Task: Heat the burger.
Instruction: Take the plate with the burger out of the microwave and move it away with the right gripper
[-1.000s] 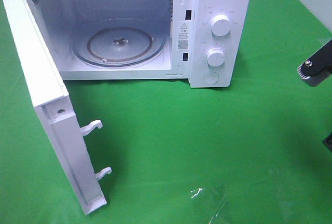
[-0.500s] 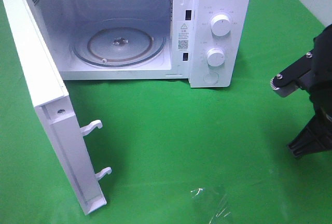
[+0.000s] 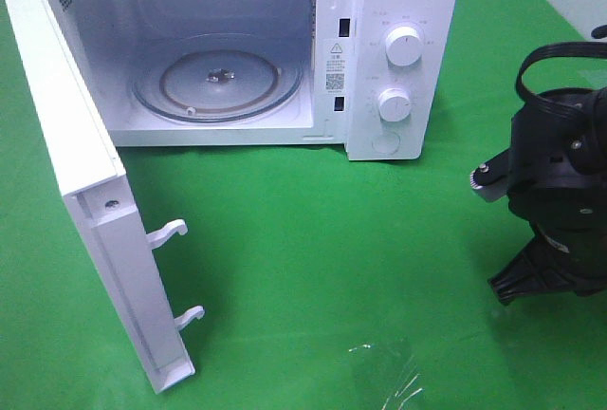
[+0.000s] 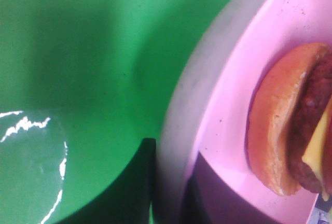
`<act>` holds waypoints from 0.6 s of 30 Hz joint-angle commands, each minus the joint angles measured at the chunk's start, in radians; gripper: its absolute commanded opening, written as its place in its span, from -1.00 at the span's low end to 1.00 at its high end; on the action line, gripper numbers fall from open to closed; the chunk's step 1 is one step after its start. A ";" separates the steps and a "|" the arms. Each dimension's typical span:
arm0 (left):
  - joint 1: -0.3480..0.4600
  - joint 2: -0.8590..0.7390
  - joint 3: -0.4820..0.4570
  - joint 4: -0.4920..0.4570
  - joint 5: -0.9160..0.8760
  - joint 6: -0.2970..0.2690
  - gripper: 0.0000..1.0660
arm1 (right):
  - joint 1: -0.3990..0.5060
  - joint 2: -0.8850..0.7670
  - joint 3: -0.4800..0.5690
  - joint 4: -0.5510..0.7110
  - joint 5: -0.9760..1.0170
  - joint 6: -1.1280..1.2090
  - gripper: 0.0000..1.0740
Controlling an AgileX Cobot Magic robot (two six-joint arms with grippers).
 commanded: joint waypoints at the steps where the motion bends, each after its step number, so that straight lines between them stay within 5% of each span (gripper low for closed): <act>1: 0.001 -0.014 0.004 0.002 -0.007 -0.004 0.88 | -0.005 0.049 -0.002 -0.064 0.019 0.055 -0.93; 14: 0.001 -0.014 0.004 0.002 -0.007 -0.004 0.88 | -0.063 0.167 -0.002 -0.058 -0.105 0.096 -0.85; 18: 0.001 -0.014 0.004 0.002 -0.007 -0.004 0.88 | -0.063 0.181 -0.002 -0.060 -0.130 0.096 -0.69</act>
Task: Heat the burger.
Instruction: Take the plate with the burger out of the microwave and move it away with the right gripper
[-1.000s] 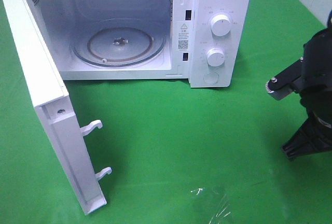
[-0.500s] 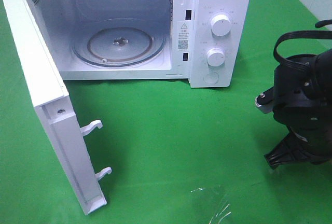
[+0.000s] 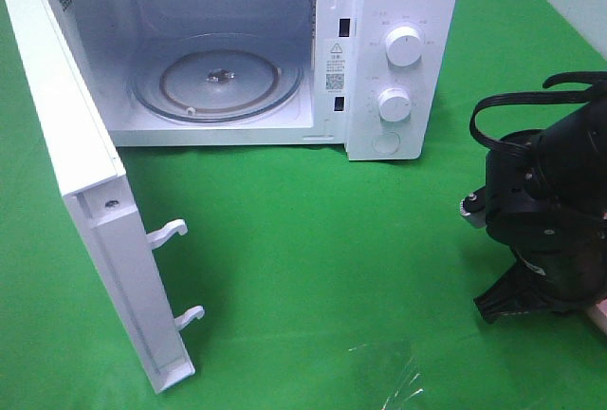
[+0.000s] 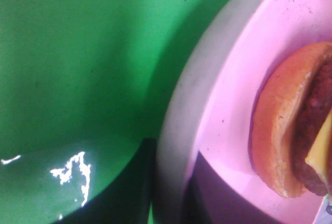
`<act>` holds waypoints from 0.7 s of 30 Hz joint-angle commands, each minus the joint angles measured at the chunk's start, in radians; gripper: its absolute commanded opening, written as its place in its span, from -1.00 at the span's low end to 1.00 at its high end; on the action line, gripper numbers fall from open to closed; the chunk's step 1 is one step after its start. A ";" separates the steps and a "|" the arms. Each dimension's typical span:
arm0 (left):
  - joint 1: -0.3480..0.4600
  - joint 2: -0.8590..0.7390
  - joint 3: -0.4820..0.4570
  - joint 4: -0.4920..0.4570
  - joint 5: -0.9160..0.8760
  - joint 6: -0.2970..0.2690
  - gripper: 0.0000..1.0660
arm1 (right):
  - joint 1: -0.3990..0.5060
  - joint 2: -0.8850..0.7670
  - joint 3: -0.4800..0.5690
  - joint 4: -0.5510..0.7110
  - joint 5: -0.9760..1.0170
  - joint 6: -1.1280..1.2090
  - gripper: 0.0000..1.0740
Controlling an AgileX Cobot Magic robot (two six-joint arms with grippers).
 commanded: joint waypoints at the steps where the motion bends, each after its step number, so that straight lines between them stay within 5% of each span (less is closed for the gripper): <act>1: 0.001 -0.014 0.004 0.002 -0.007 -0.004 0.88 | -0.005 0.003 0.000 -0.022 0.006 0.015 -0.69; 9: 0.001 -0.014 0.004 0.002 -0.007 -0.004 0.88 | -0.002 -0.013 -0.055 0.099 -0.023 -0.079 -0.17; 21: 0.001 -0.014 0.004 0.002 -0.007 -0.004 0.88 | -0.002 -0.297 -0.074 0.291 -0.035 -0.404 -0.12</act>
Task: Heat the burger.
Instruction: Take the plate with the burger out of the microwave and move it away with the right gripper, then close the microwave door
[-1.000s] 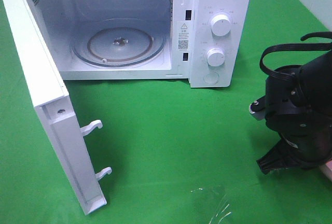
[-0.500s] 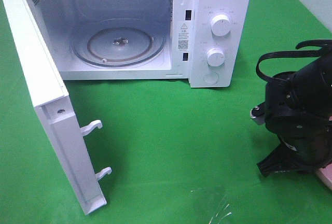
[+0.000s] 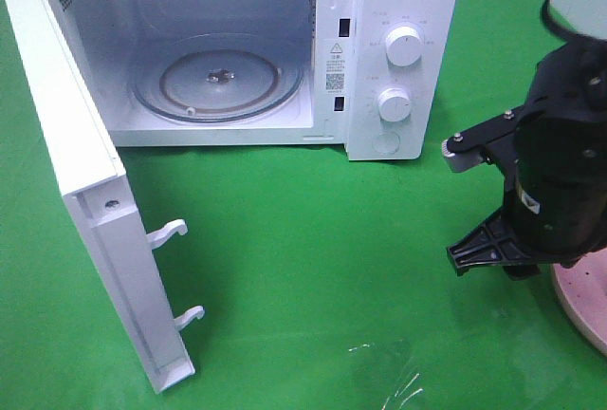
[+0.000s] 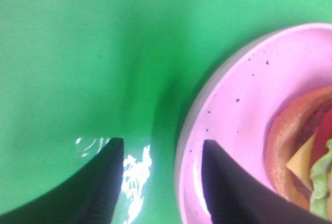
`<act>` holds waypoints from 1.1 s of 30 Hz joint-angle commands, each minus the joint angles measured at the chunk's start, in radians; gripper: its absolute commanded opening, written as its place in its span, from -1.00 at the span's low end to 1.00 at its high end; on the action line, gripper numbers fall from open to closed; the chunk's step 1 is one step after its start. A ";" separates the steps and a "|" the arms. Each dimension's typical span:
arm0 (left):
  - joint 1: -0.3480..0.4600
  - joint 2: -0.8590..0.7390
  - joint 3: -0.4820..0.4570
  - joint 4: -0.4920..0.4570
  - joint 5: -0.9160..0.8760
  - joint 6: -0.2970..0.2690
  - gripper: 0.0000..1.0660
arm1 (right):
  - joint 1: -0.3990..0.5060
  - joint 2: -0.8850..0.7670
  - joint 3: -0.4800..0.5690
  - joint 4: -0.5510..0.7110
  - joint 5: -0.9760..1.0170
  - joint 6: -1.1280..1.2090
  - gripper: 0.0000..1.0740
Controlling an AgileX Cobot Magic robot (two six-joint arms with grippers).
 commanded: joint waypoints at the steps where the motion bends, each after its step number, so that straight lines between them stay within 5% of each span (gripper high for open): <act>1: 0.001 -0.014 0.004 0.002 -0.007 -0.004 0.88 | -0.002 -0.064 -0.004 0.052 0.006 -0.103 -0.12; 7: 0.001 -0.014 0.004 0.002 -0.007 -0.004 0.88 | -0.002 -0.225 -0.004 0.145 0.000 -0.280 0.09; 9: 0.001 -0.014 0.004 0.002 -0.007 -0.004 0.88 | -0.002 -0.329 -0.004 0.209 0.013 -0.376 0.39; 13: 0.001 -0.014 0.004 0.002 -0.007 -0.004 0.88 | -0.002 -0.396 -0.004 0.264 0.040 -0.436 0.56; 33: 0.001 -0.014 0.004 0.002 -0.007 -0.004 0.88 | -0.002 -0.766 -0.004 0.387 0.251 -0.526 0.47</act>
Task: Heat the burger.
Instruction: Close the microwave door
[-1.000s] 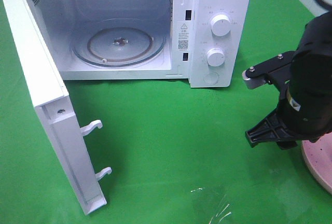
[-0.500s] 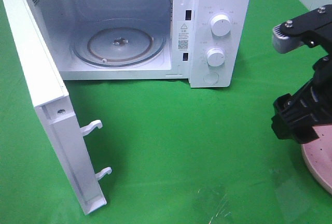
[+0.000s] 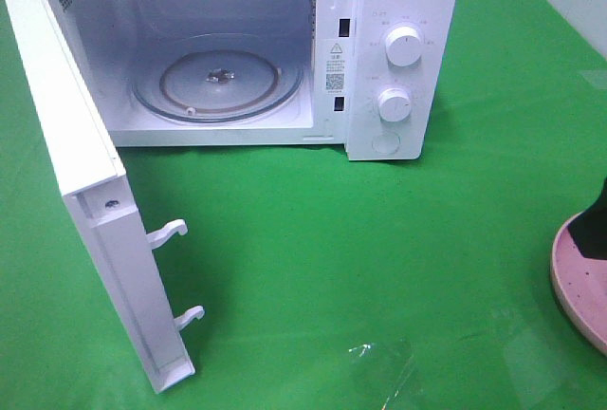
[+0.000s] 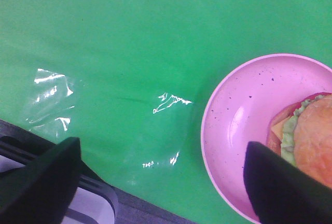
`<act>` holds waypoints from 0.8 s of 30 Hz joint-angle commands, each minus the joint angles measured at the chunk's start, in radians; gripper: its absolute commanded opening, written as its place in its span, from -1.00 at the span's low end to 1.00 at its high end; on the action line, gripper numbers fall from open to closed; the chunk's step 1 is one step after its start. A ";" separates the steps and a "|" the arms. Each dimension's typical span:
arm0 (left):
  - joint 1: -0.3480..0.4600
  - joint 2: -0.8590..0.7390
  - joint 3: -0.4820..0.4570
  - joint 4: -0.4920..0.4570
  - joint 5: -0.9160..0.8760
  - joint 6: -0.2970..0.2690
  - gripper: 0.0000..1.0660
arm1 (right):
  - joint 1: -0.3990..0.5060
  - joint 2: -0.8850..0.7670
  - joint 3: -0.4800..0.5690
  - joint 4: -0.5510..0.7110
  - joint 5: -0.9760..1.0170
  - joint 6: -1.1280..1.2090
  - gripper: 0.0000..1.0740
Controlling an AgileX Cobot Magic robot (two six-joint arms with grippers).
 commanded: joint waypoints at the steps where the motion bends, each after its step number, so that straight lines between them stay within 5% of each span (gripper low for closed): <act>1: 0.001 -0.014 0.004 0.002 -0.007 -0.004 0.88 | -0.002 -0.056 -0.004 0.009 0.038 -0.007 0.47; 16: 0.001 -0.014 0.004 0.002 -0.007 -0.004 0.88 | -0.005 -0.305 0.101 0.024 0.092 -0.006 0.42; 24: 0.001 -0.014 0.004 0.002 -0.007 -0.004 0.88 | -0.245 -0.463 0.169 0.125 0.041 -0.120 0.42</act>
